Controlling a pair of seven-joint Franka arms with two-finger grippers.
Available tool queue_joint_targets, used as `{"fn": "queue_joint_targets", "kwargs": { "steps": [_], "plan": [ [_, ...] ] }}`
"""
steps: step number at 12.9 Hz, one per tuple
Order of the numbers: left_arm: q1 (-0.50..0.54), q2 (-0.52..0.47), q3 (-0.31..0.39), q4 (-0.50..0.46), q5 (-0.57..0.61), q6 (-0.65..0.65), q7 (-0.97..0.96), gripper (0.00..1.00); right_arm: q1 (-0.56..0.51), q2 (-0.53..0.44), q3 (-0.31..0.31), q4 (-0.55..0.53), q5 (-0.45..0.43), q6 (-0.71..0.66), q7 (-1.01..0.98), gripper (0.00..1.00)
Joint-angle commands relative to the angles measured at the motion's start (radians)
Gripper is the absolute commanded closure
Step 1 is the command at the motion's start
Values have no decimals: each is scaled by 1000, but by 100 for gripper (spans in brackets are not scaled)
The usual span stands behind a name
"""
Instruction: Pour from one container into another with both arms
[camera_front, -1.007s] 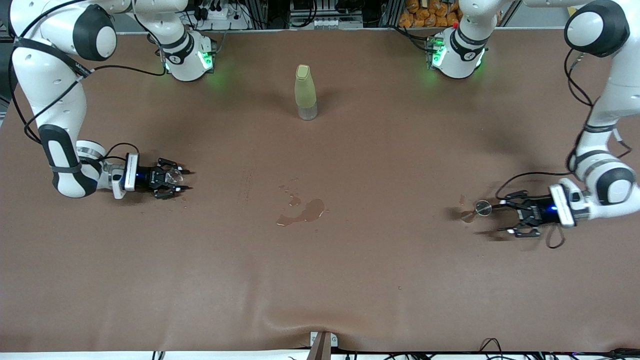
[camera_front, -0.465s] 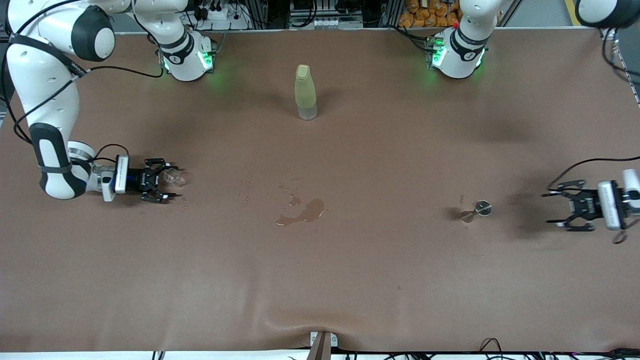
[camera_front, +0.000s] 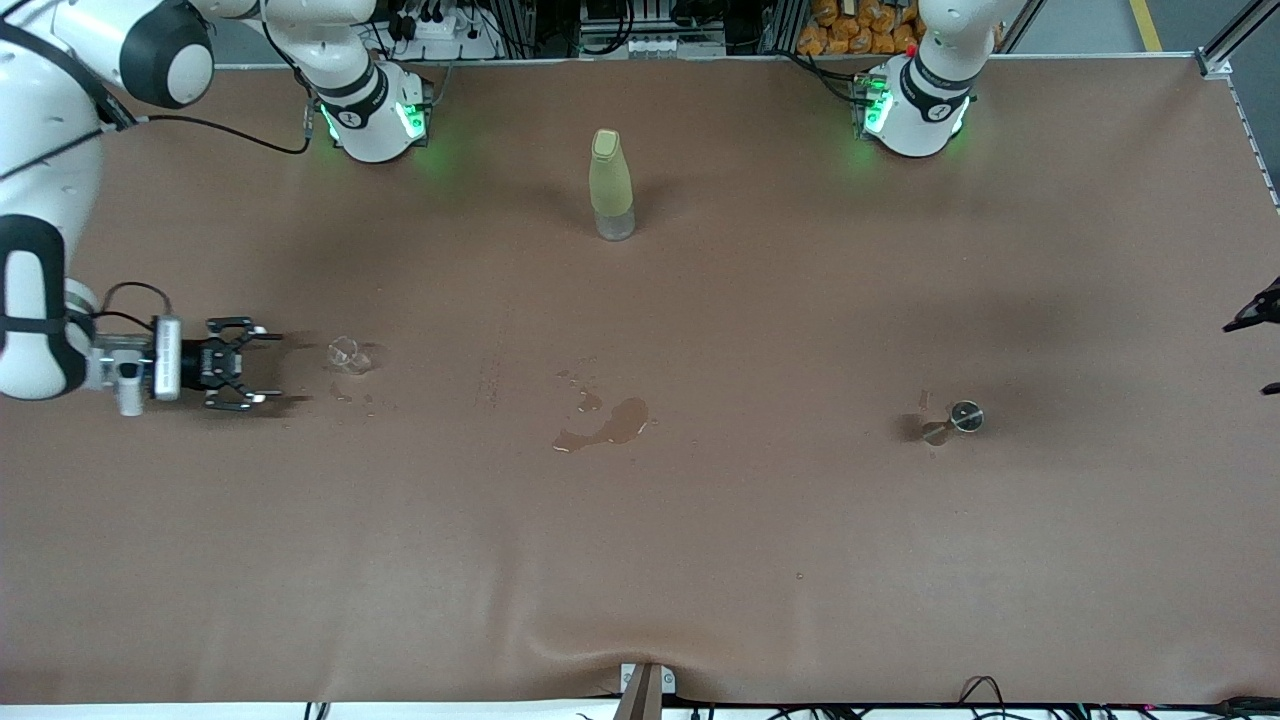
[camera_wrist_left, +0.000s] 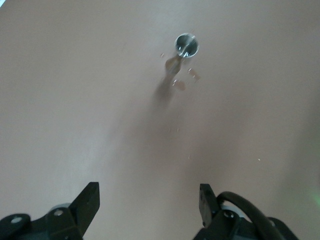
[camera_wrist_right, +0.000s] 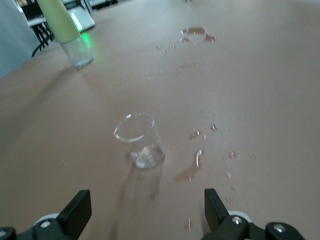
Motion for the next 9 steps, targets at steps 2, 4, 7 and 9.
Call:
{"fn": "queue_joint_targets", "kwargs": {
  "steps": [2,4,7,9],
  "plan": [
    [-2,-104,-4,-34,53,12,-171,7,5,-148,-26,52,-186,-6,289,0],
    [-2,-178,-26,-36,50,4,-301,0,28,-231,-52,58,-260,-7,464,0],
    [-2,-242,-107,-36,50,-22,-597,0,104,-360,-115,60,-344,-12,706,0],
    [-3,-246,-173,-36,51,-49,-817,0,150,-450,-133,60,-411,-21,881,0]
  ]
}}
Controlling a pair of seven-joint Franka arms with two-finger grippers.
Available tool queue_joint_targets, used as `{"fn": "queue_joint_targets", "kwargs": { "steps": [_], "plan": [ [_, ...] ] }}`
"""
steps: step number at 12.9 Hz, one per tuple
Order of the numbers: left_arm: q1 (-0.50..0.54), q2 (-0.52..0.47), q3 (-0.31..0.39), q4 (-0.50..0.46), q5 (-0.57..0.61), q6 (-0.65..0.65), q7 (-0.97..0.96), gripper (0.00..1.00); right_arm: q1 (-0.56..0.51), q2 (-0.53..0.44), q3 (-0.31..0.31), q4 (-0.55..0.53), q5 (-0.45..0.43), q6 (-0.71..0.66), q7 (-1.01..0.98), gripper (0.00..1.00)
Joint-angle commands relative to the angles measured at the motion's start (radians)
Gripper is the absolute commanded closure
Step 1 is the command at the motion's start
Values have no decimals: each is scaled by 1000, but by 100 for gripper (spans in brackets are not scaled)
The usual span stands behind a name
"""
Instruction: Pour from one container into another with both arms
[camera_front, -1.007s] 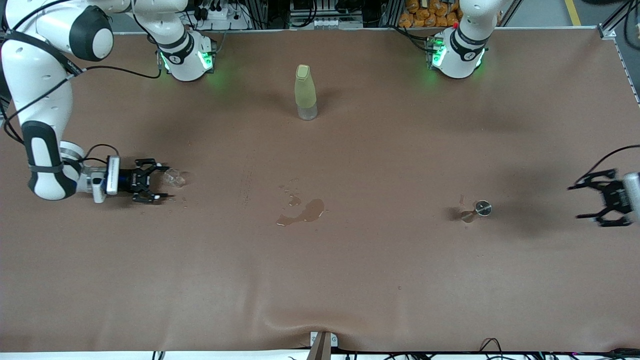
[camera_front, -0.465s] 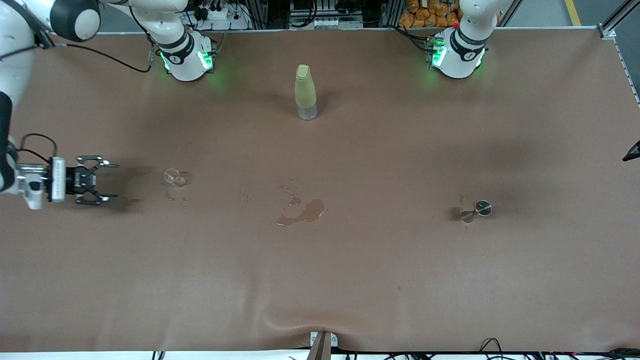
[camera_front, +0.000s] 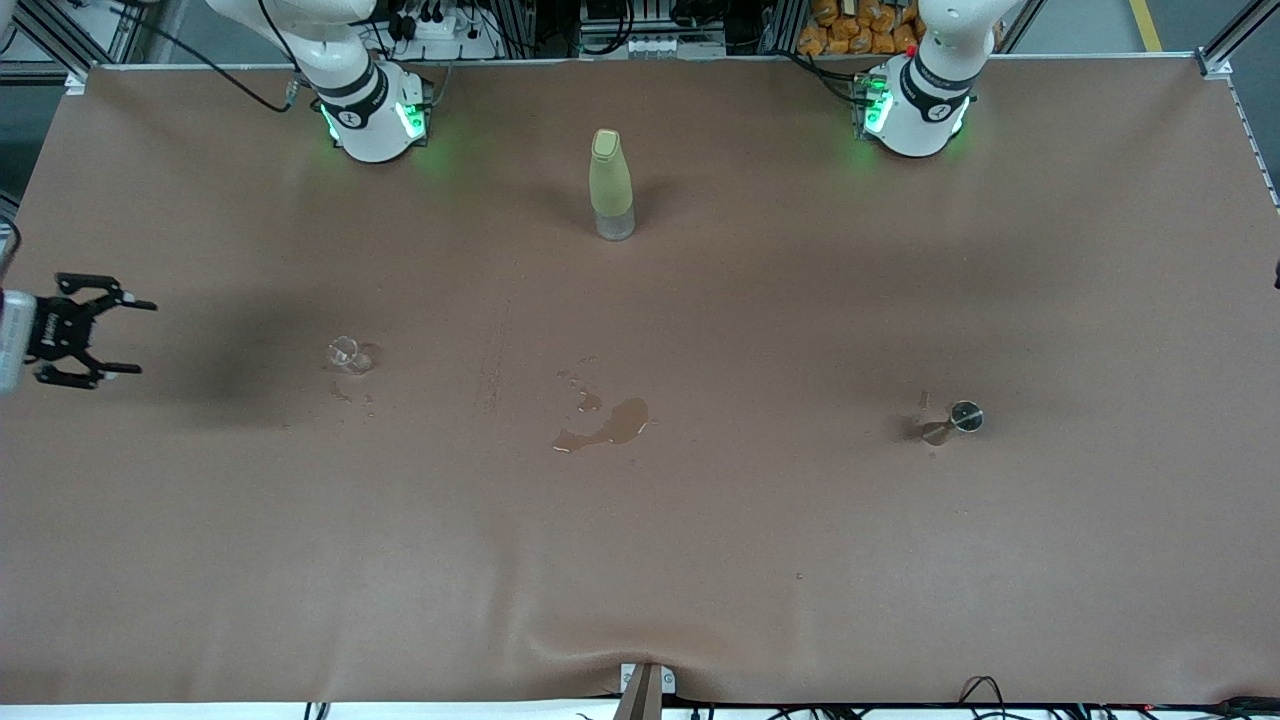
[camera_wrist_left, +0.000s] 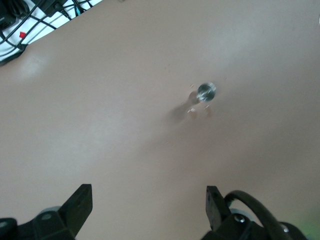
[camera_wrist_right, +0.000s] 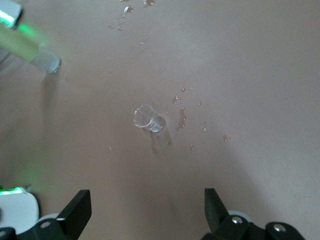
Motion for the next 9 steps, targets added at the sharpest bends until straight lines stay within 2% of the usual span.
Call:
{"fn": "queue_joint_targets", "kwargs": {
  "steps": [1,3,4,7,9],
  "plan": [
    [1,-20,-85,-30,23,-41,-301,0,69,-137,-23,-25,-103,-3,220,0],
    [-16,-21,-104,-30,23,-70,-409,0,106,-208,-23,-8,-162,-8,369,0],
    [-80,-23,-78,-30,28,-70,-468,0,124,-234,-23,12,-195,-37,472,0],
    [-299,-47,84,-27,117,-66,-689,0,176,-280,-20,95,-254,-132,776,0],
    [-419,-66,161,-27,163,-43,-713,0,208,-309,-11,128,-285,-160,925,0]
  ]
}}
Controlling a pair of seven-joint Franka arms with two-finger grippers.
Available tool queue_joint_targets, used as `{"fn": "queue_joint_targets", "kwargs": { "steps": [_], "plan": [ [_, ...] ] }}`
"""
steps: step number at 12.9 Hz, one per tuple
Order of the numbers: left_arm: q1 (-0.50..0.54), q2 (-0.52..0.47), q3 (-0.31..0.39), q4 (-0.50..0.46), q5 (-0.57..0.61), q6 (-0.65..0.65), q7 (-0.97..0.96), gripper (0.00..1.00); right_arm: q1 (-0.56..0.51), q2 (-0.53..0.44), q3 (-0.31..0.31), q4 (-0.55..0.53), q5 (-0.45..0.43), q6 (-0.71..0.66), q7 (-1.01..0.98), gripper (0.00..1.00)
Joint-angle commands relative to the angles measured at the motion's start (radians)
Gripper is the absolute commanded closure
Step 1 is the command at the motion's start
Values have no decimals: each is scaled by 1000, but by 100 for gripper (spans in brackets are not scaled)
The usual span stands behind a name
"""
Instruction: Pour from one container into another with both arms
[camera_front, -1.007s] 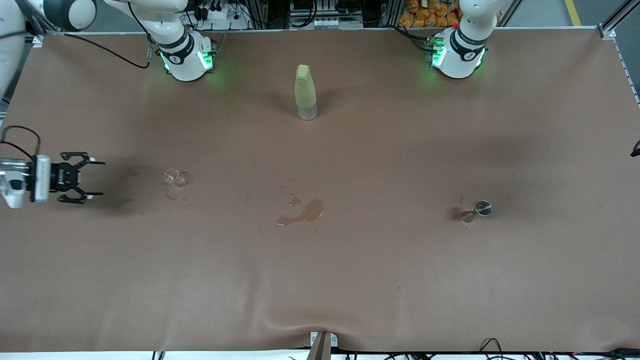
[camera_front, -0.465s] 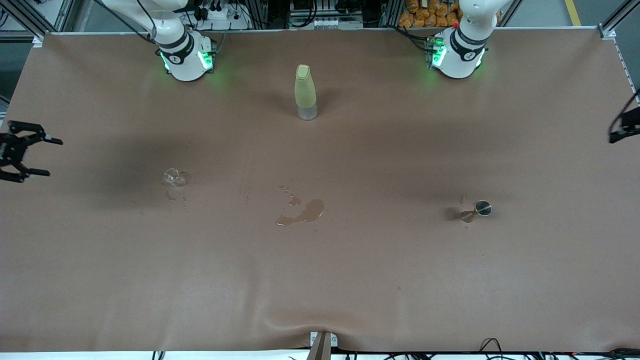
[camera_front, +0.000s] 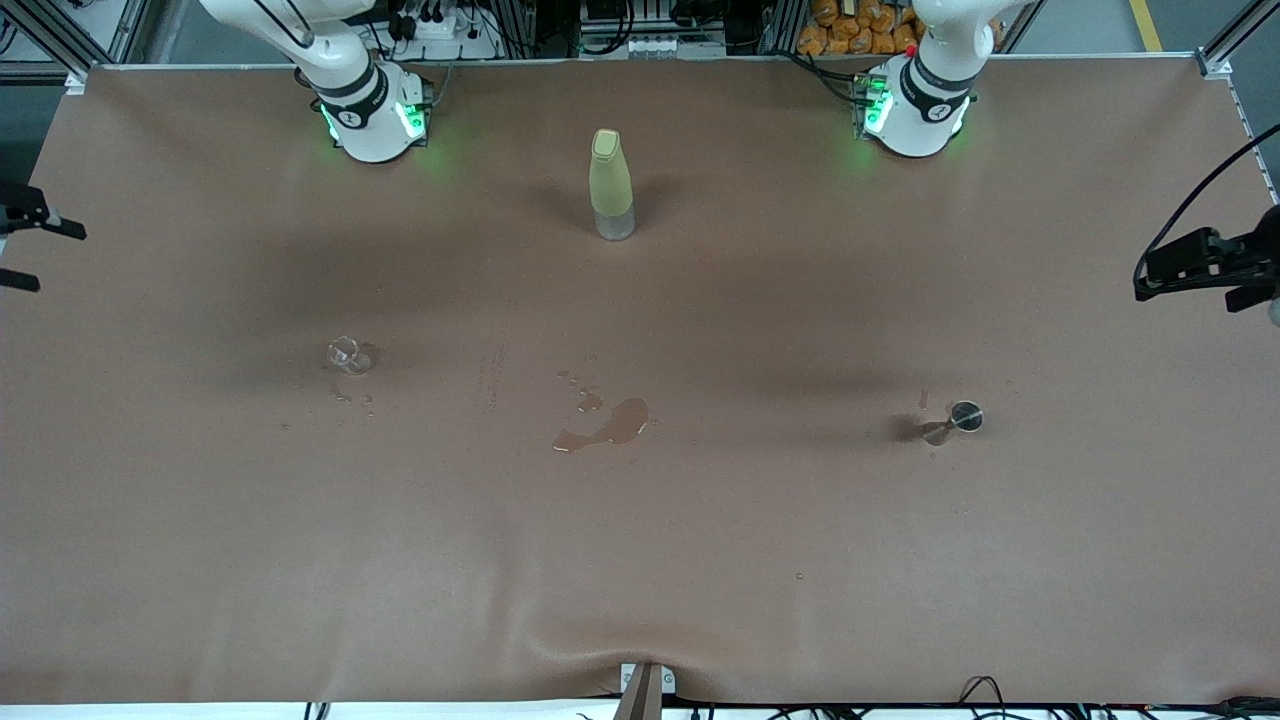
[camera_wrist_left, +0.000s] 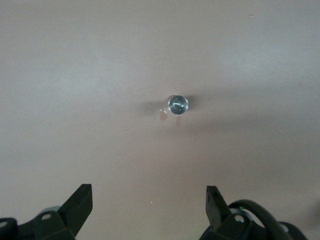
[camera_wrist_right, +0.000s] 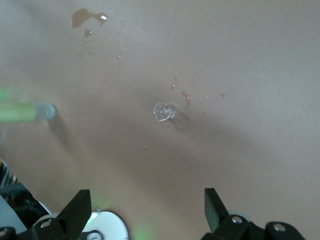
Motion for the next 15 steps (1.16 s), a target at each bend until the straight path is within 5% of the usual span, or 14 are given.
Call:
{"fn": "queue_joint_targets", "kwargs": {
  "steps": [1,10,13,15],
  "plan": [
    [-145,-48,99,-9,74,32,-52,0,42,-41,9,35,-52,-30,188,0],
    [-251,-87,150,-6,-18,40,-80,0,-151,-101,460,89,-218,-59,555,0],
    [-281,-88,153,-6,-15,38,-83,0,-217,-106,563,89,-238,-59,641,0],
    [-286,-96,164,-6,-19,38,-82,0,-220,-107,578,89,-259,-59,644,0]
  ]
}}
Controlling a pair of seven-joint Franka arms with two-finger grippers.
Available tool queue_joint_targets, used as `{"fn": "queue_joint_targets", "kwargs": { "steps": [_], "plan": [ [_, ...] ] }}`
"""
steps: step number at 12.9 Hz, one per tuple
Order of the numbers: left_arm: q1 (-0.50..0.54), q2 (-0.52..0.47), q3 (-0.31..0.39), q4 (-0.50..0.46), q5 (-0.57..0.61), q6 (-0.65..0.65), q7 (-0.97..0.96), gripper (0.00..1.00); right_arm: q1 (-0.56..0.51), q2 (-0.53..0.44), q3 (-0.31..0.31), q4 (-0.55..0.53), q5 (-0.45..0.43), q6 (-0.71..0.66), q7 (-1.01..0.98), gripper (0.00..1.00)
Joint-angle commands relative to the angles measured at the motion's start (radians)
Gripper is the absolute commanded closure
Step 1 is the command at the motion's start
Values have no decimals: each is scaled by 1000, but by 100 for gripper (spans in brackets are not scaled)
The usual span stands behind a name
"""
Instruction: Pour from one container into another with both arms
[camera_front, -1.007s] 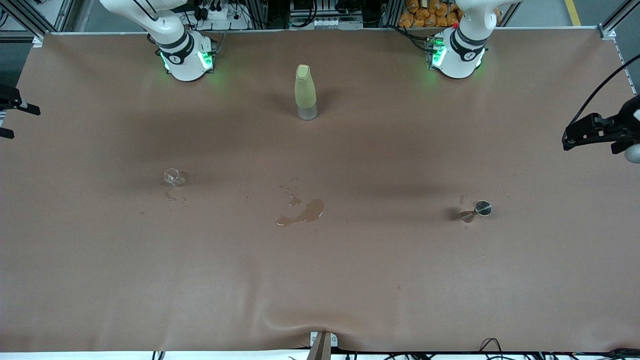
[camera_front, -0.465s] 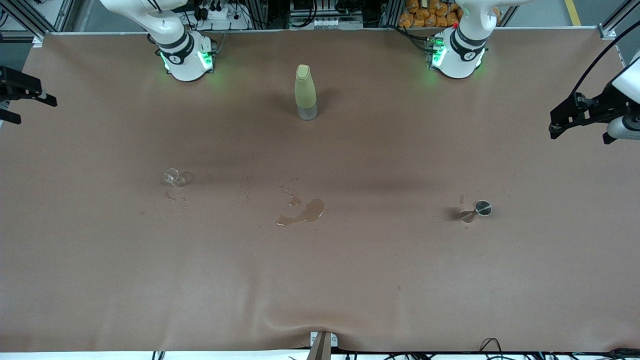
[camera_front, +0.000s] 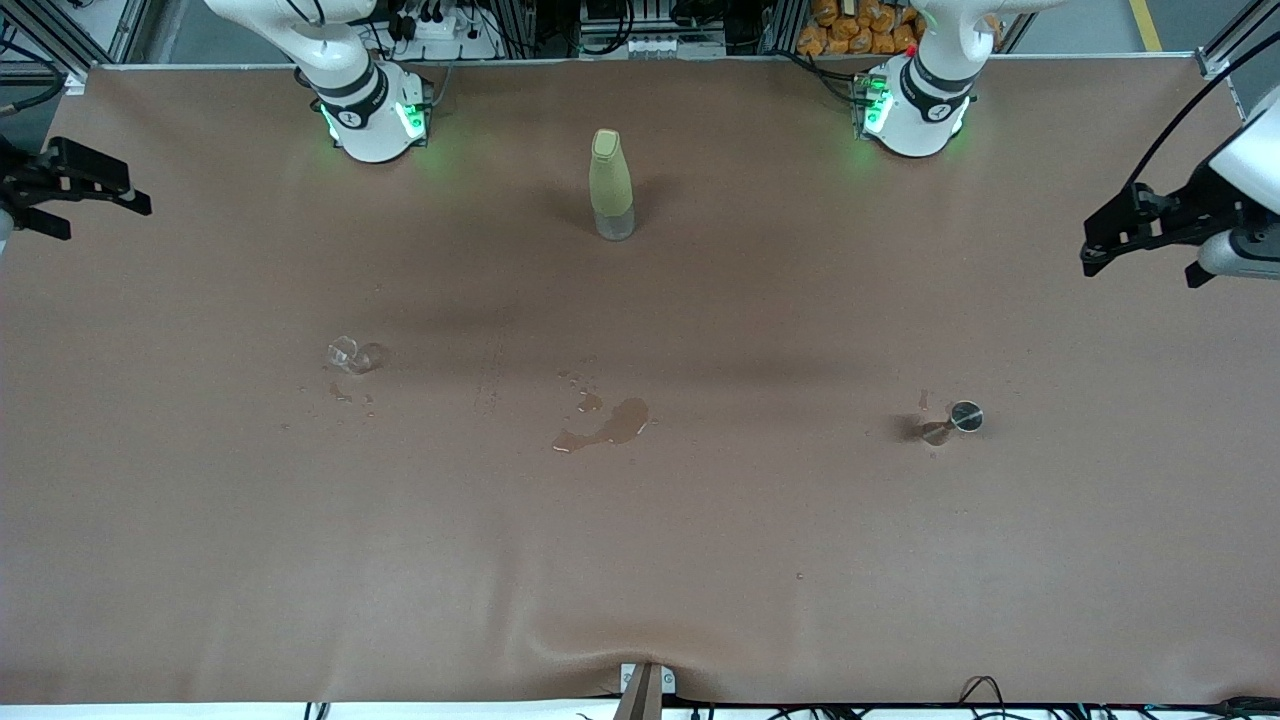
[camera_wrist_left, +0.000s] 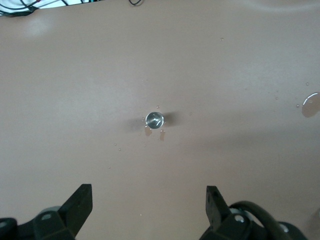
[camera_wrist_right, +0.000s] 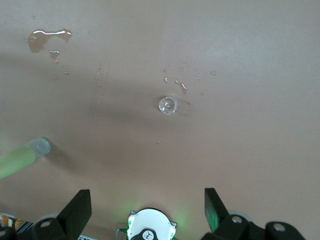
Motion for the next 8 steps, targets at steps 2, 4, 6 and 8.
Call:
{"fn": "queue_joint_targets", "kwargs": {
  "steps": [2,4,6,8],
  "plan": [
    [-21,-33,23,-13,-13,8,-22,0,-35,-17,35,1,-37,-11,26,0],
    [-21,-36,23,-13,-14,8,-20,0,-35,-17,38,1,-53,-24,72,0],
    [-21,-36,23,-13,-14,5,-20,0,-48,-18,51,1,-60,-28,107,0],
    [-21,-36,24,-13,-16,2,-19,0,-109,-18,120,1,-71,-27,109,0]
  ]
}}
